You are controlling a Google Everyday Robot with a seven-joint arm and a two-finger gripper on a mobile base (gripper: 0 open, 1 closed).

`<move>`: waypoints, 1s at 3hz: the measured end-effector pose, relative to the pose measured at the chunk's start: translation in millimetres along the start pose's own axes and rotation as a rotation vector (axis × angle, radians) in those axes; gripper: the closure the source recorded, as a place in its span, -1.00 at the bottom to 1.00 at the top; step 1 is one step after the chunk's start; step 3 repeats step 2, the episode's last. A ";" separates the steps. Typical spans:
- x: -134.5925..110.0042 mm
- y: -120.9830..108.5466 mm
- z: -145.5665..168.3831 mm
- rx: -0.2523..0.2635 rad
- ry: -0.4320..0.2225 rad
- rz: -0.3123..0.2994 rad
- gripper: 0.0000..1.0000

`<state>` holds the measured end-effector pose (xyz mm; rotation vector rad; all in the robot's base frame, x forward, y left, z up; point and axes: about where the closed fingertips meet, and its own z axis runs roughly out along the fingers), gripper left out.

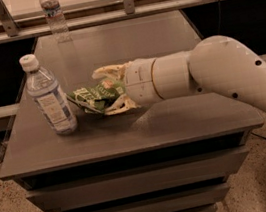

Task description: Move green jalapeno chip bag near blue plastic bottle

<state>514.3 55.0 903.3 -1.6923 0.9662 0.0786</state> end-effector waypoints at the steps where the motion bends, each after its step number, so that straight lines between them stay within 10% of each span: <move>1: -1.3 -0.8 0.9 0.001 0.005 0.000 -1.00; 3: -1.4 -0.8 1.0 0.001 0.005 0.000 -1.00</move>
Offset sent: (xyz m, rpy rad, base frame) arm 0.0000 0.0014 0.0009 -0.0028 -0.0006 -0.0041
